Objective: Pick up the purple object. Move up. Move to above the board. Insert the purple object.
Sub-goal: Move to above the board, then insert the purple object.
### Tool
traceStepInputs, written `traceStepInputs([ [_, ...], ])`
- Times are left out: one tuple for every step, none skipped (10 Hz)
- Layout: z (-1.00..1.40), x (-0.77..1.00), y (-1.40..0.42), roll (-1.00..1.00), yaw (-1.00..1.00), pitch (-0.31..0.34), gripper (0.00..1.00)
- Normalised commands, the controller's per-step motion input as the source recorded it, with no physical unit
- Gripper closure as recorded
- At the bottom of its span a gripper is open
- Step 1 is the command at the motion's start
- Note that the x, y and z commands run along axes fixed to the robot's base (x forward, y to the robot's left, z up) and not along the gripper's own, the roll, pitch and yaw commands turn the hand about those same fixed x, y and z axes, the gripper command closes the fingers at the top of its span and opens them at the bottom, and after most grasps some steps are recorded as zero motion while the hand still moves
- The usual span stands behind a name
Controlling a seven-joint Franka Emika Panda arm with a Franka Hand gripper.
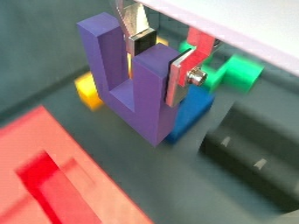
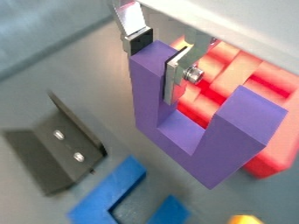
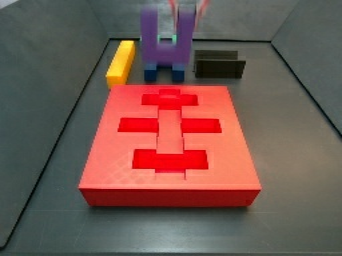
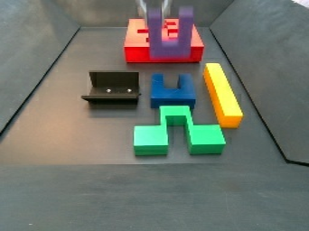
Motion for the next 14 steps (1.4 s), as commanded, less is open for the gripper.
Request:
traceStepInputs([
  [1.40,-0.05,0.00,-0.02,0.00,0.026,1.00],
  [1.40,0.01,0.01,-0.04,-0.01,0.028,1.00],
  [1.40,0.04,0.01,-0.03,-0.01,0.076,1.00],
  [0.53,0.01,0.00,-0.03,-0.01,0.089,1.00],
  [0.25,0.02,0.00,-0.03,0.00,0.074,1.00],
  [0.33,-0.28,-1.40,-0.03,-0.02,0.070,1.00],
  [0.33,-0.29,-1.40,-0.02,-0.02,0.071,1.00],
  [0.35,-0.29,-1.40,0.06,0.00,0.033,1.00],
  [0.35,-0.27,-1.40,0.02,0.01,0.046,1.00],
  [0.37,-0.24,-1.40,0.02,0.01,0.063,1.00],
  [0.15,-0.06,-0.49,0.02,0.01,0.080,1.00],
  [-0.05,0.00,0.00,0.00,0.00,-0.003,1.00],
  [-0.02,0.05,-0.05,0.00,0.00,-0.010,1.00],
  [-0.06,0.39,0.00,-0.07,-0.17,-0.081,1.00],
])
